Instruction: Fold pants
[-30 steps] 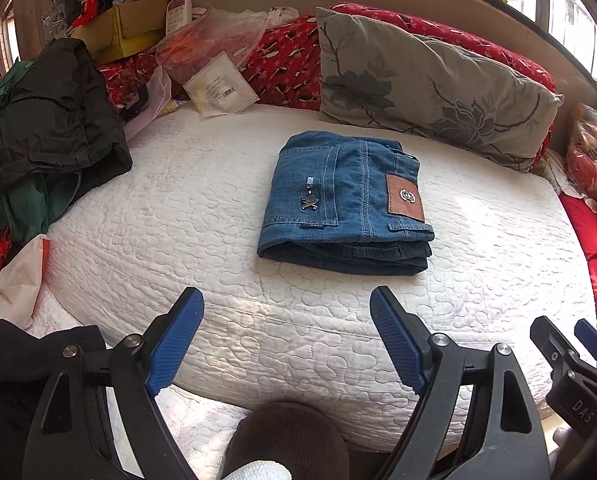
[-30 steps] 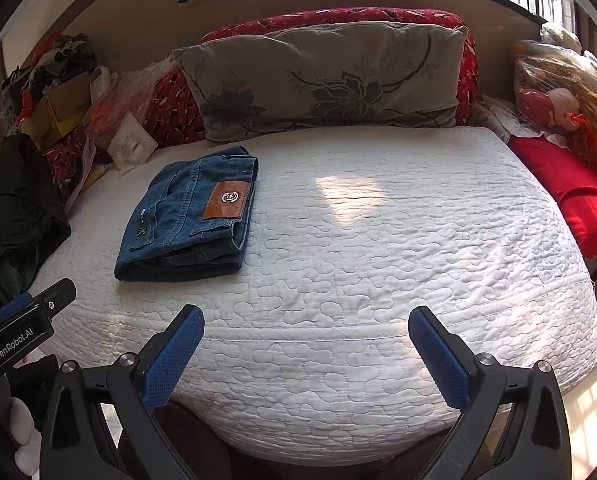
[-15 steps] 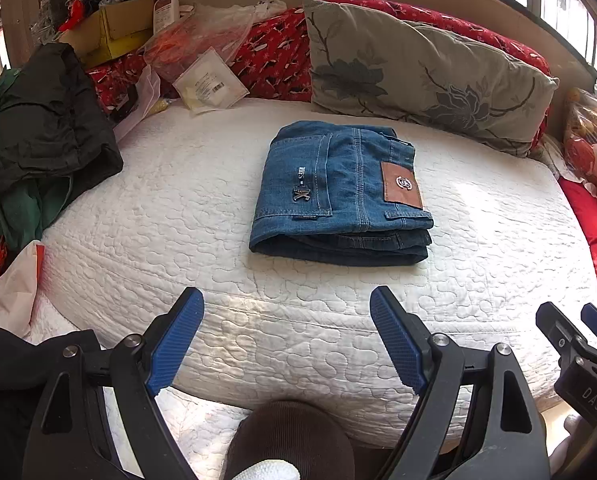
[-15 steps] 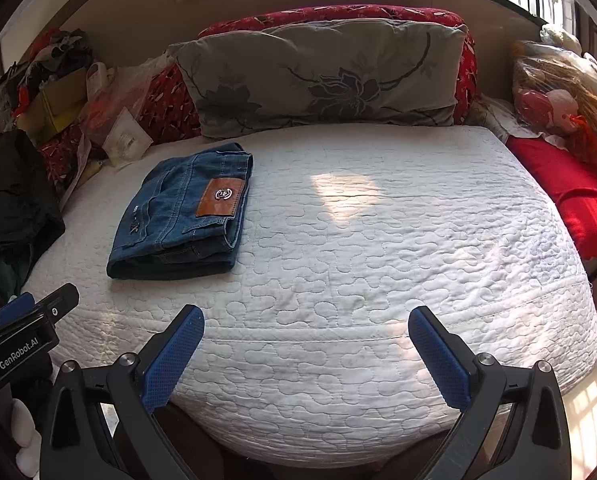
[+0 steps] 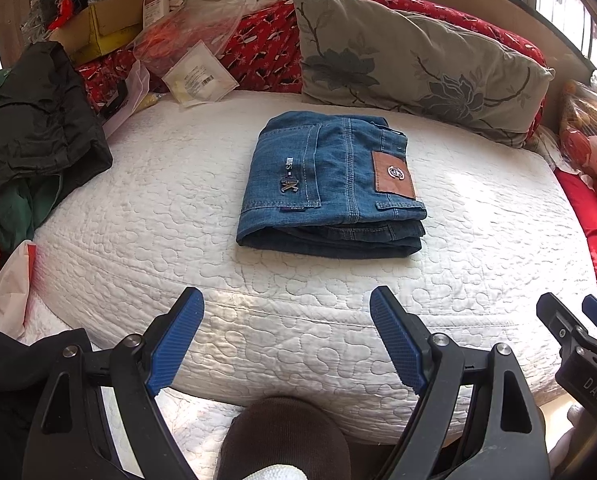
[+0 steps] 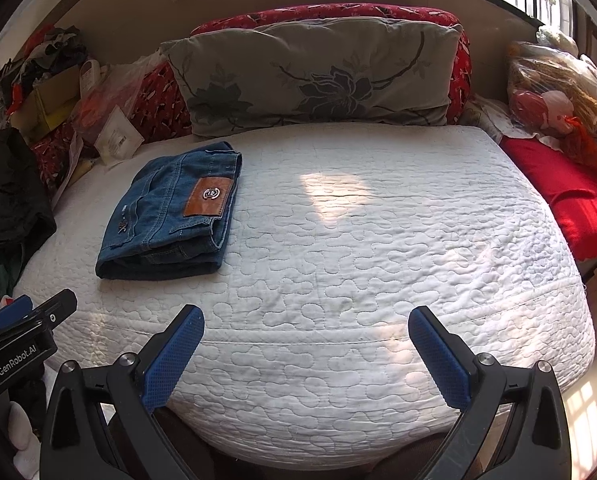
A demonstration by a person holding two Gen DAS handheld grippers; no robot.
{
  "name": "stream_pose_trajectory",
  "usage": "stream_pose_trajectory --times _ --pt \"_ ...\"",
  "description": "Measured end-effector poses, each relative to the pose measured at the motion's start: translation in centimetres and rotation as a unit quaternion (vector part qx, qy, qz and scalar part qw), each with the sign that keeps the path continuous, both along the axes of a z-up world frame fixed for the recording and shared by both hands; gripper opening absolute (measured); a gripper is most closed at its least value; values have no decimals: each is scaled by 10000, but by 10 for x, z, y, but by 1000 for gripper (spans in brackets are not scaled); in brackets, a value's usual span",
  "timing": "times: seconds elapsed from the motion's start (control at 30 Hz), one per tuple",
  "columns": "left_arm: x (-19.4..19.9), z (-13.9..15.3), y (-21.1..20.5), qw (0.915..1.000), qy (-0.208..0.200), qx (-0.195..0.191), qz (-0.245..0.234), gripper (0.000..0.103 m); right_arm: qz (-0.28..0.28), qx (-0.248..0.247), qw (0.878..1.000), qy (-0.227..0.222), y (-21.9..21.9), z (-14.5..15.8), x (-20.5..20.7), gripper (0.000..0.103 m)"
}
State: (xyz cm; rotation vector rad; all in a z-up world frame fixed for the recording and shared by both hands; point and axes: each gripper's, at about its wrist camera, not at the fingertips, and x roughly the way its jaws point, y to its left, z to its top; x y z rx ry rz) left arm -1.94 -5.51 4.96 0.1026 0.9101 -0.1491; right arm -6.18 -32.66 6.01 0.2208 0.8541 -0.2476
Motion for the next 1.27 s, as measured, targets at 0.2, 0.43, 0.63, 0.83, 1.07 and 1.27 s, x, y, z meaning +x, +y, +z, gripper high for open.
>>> stream_pose_trajectory --times 0.2,0.43,0.63,0.83,1.07,1.27 --pt "0 0 -1 10000 32 -13 -25 86 1 -51 10000 -3 0 1 0 103" --pt "-3 0 -5 9999 53 -29 -96 86 2 -21 10000 21 -1 1 1 103" --pt "-6 3 -8 9998 41 -85 -157 86 -13 -15 10000 40 -2 1 1 103" --pt "-6 4 -10 9997 67 -97 -202 86 -19 0 10000 50 -4 1 1 103" --pt "-5 4 -9 9995 107 -226 -210 86 -33 25 10000 71 -4 0 1 103" --pt "-2 6 -9 9995 135 -254 -148 86 -60 47 10000 55 -7 1 1 103"
